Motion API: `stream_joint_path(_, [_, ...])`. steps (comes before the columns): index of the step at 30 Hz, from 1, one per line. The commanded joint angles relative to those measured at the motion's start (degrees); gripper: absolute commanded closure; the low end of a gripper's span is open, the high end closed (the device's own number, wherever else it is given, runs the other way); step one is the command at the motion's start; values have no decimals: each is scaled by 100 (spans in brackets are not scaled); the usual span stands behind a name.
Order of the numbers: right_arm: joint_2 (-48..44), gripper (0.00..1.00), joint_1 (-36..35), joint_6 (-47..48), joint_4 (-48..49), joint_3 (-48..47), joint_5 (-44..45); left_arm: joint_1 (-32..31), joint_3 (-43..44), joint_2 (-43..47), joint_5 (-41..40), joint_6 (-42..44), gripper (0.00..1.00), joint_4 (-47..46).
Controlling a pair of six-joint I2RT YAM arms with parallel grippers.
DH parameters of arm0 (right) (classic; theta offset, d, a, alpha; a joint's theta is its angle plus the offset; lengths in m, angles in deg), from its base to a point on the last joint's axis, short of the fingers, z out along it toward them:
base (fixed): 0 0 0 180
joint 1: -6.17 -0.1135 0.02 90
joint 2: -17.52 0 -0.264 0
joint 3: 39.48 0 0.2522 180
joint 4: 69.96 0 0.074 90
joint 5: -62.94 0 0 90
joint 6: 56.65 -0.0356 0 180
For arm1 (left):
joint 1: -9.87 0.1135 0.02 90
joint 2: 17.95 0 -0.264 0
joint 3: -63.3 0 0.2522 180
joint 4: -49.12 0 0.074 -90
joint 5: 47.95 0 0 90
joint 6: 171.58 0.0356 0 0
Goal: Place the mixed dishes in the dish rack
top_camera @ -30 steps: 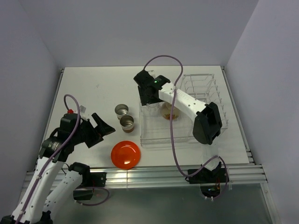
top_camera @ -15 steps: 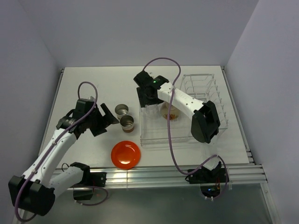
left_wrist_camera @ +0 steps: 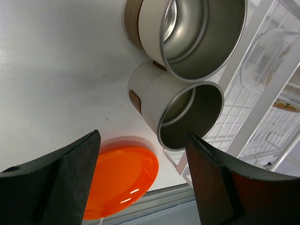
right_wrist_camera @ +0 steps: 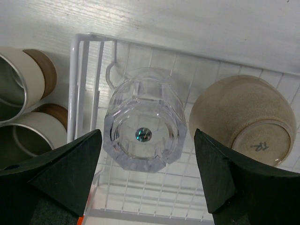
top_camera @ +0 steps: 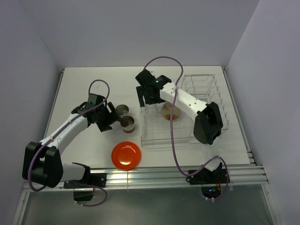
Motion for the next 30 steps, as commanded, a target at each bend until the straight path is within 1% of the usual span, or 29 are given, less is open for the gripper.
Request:
stream_joint_path(1, [-788,13,21,-11,240,90,28,18,289,-169,46,129,21,-396])
stream_joint_path(4, [-1262,13,-14,-46,319,345,37,18,289,-398,99,111,22,-581])
stream_joint_path(8, [-1895,13,-207,-151,319,617,186,18,341,-880,152,94,28,-765])
stream_joint_path(11, [-2588,13,-330,-222,337,863,221,1,263,-1144,222,68,34,-967])
stream_joint_path(13, [-2862,13,-374,-274,337,960,248,1,184,-1250,283,59,40,-1151])
stream_joint_path(14, [-3116,13,-392,-292,346,1056,274,-8,157,-1355,310,50,43,-1205])
stream_joint_path(15, [-3249,13,-401,-336,355,1101,292,-8,79,-1400,336,41,50,-1266])
stream_joint_path(16, [-3372,13,-409,-353,372,1153,283,-17,43,-1435,354,32,55,-1380])
stream_joint_path(17, [-3591,13,-418,-362,372,1189,266,-17,8,-1479,415,32,61,-1433])
stream_joint_path(18, [-3688,13,-418,-389,398,1259,266,-17,-45,-1480,433,32,72,-1468])
stream_joint_path(19, [-3776,13,-427,-398,399,1294,257,-17,-80,-1462,459,6,76,-1547])
stream_joint_path(21, [-3987,13,-445,-406,434,1425,213,-26,-176,-1278,538,-20,88,-1583])
stream_joint_path(23, [-4119,13,-436,-415,460,1575,143,-34,-221,-989,539,-47,93,-1496])
stream_joint_path(24, [-4155,13,-445,-433,477,1637,117,-34,-256,-857,521,-47,99,-1434])
stream_joint_path(28, [-4366,13,-445,-503,705,1971,-217,-34,-388,30,486,-108,100,-1039])
stream_joint_path(29, [-4479,13,-453,-520,784,2128,-444,-34,-432,502,486,-117,100,-951])
stream_joint_path(30, [-4524,13,-453,-547,959,2190,-594,-34,-449,759,477,-152,100,-724])
